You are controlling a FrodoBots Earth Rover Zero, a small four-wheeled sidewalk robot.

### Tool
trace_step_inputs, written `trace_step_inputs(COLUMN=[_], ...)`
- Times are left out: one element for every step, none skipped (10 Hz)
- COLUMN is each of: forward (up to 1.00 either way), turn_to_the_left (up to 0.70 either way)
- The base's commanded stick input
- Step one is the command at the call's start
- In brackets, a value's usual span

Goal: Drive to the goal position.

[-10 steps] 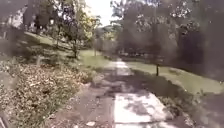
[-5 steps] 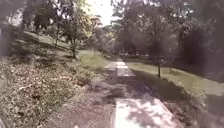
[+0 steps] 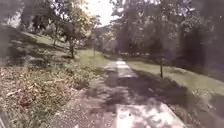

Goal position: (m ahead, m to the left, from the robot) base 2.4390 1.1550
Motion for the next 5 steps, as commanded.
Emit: trace_step_inputs(forward=[0.45, 0.45, 0.45, 0.45, 0.45], turn_to_the_left=[0.00, 0.00, 0.00, 0.00, 0.00])
